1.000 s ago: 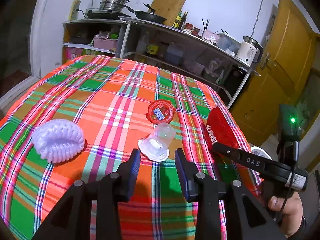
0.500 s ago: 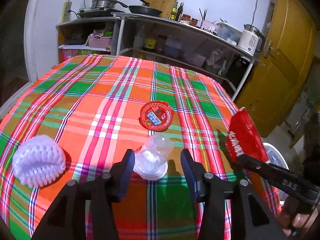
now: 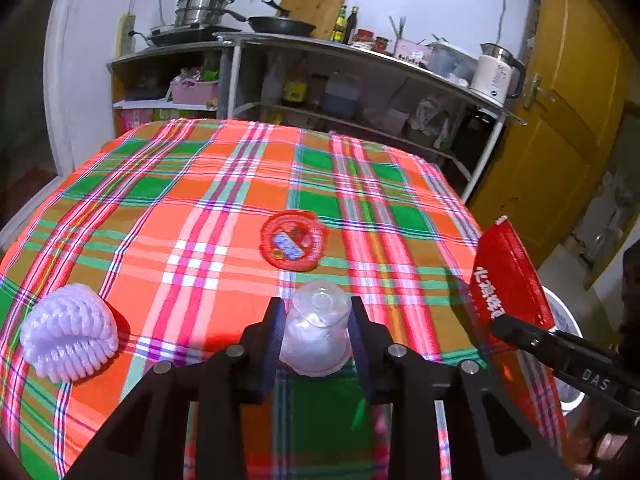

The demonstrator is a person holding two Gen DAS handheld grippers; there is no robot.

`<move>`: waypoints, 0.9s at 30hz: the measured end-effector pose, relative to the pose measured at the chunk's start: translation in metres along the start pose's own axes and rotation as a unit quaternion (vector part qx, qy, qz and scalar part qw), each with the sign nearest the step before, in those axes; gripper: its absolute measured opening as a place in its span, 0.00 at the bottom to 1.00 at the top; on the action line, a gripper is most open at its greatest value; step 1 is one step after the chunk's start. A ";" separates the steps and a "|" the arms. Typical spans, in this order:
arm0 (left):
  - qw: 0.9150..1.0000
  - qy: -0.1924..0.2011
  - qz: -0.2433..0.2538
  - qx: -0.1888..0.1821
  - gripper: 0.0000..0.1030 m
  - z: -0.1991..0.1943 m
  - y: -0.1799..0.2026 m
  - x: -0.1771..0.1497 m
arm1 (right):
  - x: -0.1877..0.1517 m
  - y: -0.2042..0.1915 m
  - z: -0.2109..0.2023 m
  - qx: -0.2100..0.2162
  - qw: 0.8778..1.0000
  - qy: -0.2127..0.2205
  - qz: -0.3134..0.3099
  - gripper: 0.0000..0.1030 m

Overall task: Collect trash
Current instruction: 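Grasp the clear plastic cup with the left tool while the right tool holds the wrapper, then carry the clear cup and red wrapper over the white trash bin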

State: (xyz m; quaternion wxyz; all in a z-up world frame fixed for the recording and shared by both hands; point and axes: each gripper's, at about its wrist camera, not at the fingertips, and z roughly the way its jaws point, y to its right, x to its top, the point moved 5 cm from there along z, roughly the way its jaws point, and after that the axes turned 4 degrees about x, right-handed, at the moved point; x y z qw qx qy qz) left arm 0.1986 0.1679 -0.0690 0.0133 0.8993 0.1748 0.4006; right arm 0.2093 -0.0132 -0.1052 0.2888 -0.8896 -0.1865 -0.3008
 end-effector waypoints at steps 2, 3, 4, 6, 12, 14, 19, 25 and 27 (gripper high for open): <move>1.000 0.005 0.007 -0.010 0.31 -0.009 0.008 -0.003 | -0.002 0.000 -0.007 -0.006 1.000 0.005 -0.004 0.09; 1.000 0.007 0.010 -0.014 0.31 -0.012 0.012 -0.004 | -0.003 -0.001 -0.012 -0.010 1.000 0.009 -0.007 0.09; 1.000 0.009 0.012 -0.017 0.31 -0.016 0.016 -0.004 | -0.004 -0.001 -0.017 -0.014 1.000 0.012 -0.010 0.09; 0.999 0.012 0.018 -0.025 0.31 -0.025 0.024 -0.006 | -0.006 -0.001 -0.025 -0.019 1.000 0.018 -0.013 0.09; 0.998 0.023 0.032 -0.043 0.31 -0.050 0.048 -0.012 | -0.013 0.001 -0.053 -0.027 0.999 0.033 -0.018 0.09; 0.998 0.025 0.037 -0.049 0.31 -0.057 0.057 -0.014 | -0.016 0.002 -0.062 -0.031 0.999 0.038 -0.019 0.09; 0.996 0.029 0.050 -0.064 0.31 -0.072 0.079 -0.019 | -0.021 0.008 -0.085 -0.039 0.998 0.051 -0.018 0.09; 0.994 0.032 0.069 -0.081 0.31 -0.086 0.106 -0.024 | -0.028 0.019 -0.113 -0.052 0.996 0.068 -0.011 0.09; 0.993 0.033 0.075 -0.085 0.31 -0.089 0.114 -0.024 | -0.031 0.023 -0.121 -0.056 0.996 0.073 -0.009 0.09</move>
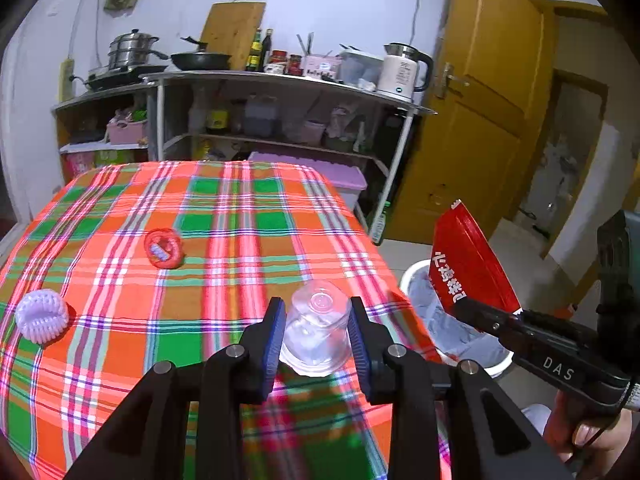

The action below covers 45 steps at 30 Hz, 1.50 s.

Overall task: Collect trash
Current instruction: 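Carry the clear cup and red wrapper over the white trash bin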

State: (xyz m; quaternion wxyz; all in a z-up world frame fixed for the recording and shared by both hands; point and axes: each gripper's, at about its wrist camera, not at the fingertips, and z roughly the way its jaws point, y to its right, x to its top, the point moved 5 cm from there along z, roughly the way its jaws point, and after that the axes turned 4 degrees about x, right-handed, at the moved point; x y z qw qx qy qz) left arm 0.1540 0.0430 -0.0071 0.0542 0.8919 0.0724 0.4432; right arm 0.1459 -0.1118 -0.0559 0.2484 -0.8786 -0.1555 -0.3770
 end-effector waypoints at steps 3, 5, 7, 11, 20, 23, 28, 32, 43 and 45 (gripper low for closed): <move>1.000 0.001 0.007 -0.007 0.31 -0.002 0.012 0.000 | -0.001 0.007 -0.010 -0.006 1.000 0.006 0.003 0.09; 1.000 0.000 0.013 -0.013 0.31 -0.003 0.020 0.000 | -0.002 0.012 -0.017 -0.011 1.000 0.011 0.006 0.09; 1.000 0.000 0.017 -0.018 0.31 -0.003 0.027 -0.001 | -0.003 0.019 -0.023 -0.015 1.000 0.014 0.010 0.09; 0.999 -0.005 0.028 -0.032 0.31 0.000 0.045 -0.002 | -0.006 0.033 -0.033 -0.026 0.999 0.019 0.019 0.09; 0.996 -0.012 0.055 -0.063 0.31 0.011 0.088 -0.002 | -0.012 0.065 -0.049 -0.051 0.997 0.028 0.044 0.09; 0.996 -0.014 0.062 -0.070 0.31 0.016 0.101 -0.001 | -0.014 0.078 -0.052 -0.056 0.997 0.029 0.053 0.09; 0.994 -0.021 0.073 -0.081 0.31 0.028 0.119 -0.003 | -0.018 0.095 -0.053 -0.064 0.995 0.028 0.068 0.09; 0.993 -0.028 0.080 -0.087 0.31 0.038 0.128 -0.004 | -0.021 0.107 -0.051 -0.068 0.994 0.024 0.079 0.09; 0.989 -0.065 0.090 -0.100 0.31 0.078 0.154 -0.013 | -0.028 0.138 -0.038 -0.078 0.991 0.004 0.104 0.09; 0.988 -0.074 0.092 -0.103 0.31 0.087 0.158 -0.015 | -0.031 0.143 -0.033 -0.081 0.991 -0.004 0.110 0.09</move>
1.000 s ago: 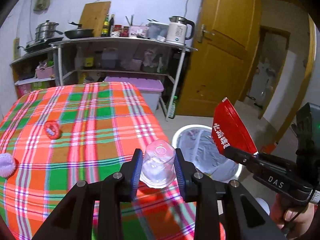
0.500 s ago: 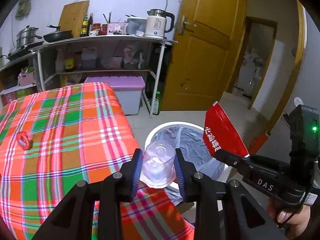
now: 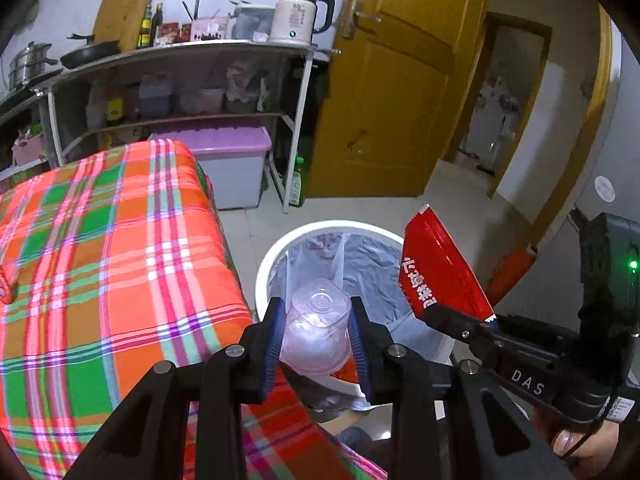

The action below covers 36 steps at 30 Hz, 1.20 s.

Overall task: Collect trash
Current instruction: 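Carry the clear cup and red wrapper over the white trash bin, then open the left tool over the bin while the right tool releases the wrapper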

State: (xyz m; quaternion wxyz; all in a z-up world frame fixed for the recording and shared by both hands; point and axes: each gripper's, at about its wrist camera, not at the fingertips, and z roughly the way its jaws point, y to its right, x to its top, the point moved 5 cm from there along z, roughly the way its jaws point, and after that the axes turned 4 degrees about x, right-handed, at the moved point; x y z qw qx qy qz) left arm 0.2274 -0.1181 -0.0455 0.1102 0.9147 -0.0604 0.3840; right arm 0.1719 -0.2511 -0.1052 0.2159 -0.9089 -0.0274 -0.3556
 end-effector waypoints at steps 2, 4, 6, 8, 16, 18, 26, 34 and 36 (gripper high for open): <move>1.000 -0.006 0.002 -0.003 0.31 0.008 0.002 0.000 | -0.001 0.005 0.004 -0.002 1.000 -0.006 0.006 0.09; 1.000 -0.015 0.004 -0.008 0.31 0.017 0.005 0.000 | -0.002 0.012 0.009 -0.003 1.000 -0.011 0.013 0.09; 1.000 -0.021 0.004 -0.010 0.31 0.025 0.006 0.000 | -0.003 0.017 0.013 -0.006 1.000 -0.015 0.020 0.09; 1.000 -0.027 0.002 -0.012 0.31 0.033 0.007 0.000 | -0.003 0.024 0.017 -0.007 0.999 -0.020 0.026 0.09; 0.998 -0.059 -0.007 -0.017 0.31 0.065 0.009 0.000 | -0.006 0.045 0.032 -0.016 0.998 -0.040 0.051 0.10; 0.997 -0.069 -0.009 -0.021 0.31 0.072 0.011 0.000 | -0.007 0.048 0.036 -0.018 0.997 -0.043 0.054 0.10; 0.996 -0.084 -0.013 -0.020 0.34 0.083 0.013 -0.001 | -0.011 0.051 0.041 -0.024 0.997 -0.053 0.054 0.38; 0.997 -0.071 -0.023 -0.023 0.37 0.072 0.009 0.000 | -0.004 0.048 0.023 -0.025 0.998 -0.029 0.050 0.38; 0.997 -0.064 -0.025 -0.024 0.37 0.065 0.009 0.002 | -0.003 0.045 0.017 -0.025 0.998 -0.023 0.046 0.38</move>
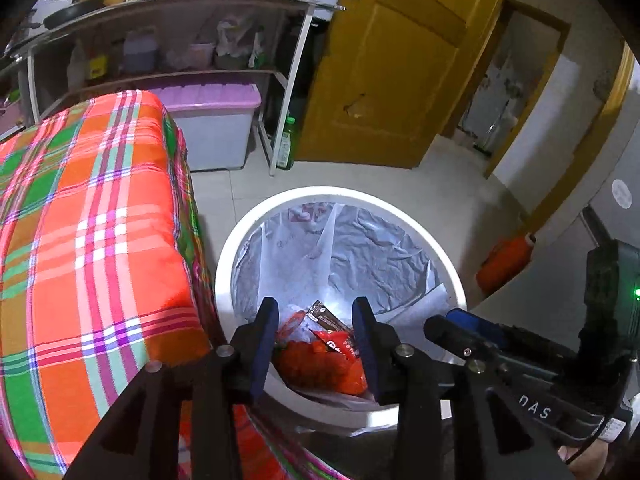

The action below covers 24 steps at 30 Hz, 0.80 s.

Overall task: Collect trash
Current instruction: 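Open the left tool over the bin while the right tool releases the wrapper, then move both open tools back over the table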

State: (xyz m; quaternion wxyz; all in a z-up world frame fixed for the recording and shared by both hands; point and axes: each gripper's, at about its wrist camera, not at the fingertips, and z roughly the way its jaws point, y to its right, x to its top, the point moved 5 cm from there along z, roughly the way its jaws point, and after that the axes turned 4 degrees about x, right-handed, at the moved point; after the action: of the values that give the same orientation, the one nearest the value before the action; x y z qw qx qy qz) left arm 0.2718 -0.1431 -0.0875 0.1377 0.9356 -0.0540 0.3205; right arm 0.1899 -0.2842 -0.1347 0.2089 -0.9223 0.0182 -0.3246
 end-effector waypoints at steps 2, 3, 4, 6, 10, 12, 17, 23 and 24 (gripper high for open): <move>1.000 0.011 0.000 -0.002 0.37 -0.010 0.000 0.001 | 0.002 -0.006 -0.008 0.001 1.000 0.008 -0.007 0.38; 1.000 0.016 0.000 -0.004 0.37 -0.015 0.001 0.000 | 0.002 -0.009 -0.010 0.001 1.000 0.011 -0.010 0.38; 1.000 0.021 0.001 -0.004 0.37 -0.021 0.001 0.000 | 0.002 -0.013 -0.015 0.002 1.000 0.016 -0.016 0.38; 1.000 0.029 0.001 -0.004 0.37 -0.030 0.000 0.000 | 0.003 -0.020 -0.022 0.003 0.999 0.024 -0.025 0.38; 0.999 0.050 0.002 -0.003 0.37 -0.055 -0.002 -0.002 | 0.004 -0.038 -0.036 0.009 0.998 0.039 -0.047 0.38; 0.998 0.058 0.002 -0.002 0.37 -0.066 -0.005 -0.005 | 0.005 -0.047 -0.043 0.011 0.997 0.046 -0.058 0.38; 0.997 0.079 -0.002 0.004 0.37 -0.090 -0.012 -0.009 | 0.003 -0.070 -0.055 0.018 0.995 0.058 -0.083 0.38; 0.995 0.099 -0.003 0.013 0.37 -0.118 -0.020 -0.017 | -0.003 -0.098 -0.067 0.031 0.991 0.068 -0.110 0.38; 0.995 0.103 -0.003 0.015 0.37 -0.124 -0.022 -0.019 | -0.004 -0.102 -0.068 0.033 0.991 0.069 -0.114 0.38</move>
State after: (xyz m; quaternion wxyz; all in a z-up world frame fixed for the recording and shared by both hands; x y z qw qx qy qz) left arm 0.1883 -0.0858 -0.0107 0.1291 0.9000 -0.0315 0.4151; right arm 0.1353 -0.2160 -0.0485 0.1991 -0.8862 -0.0834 -0.4099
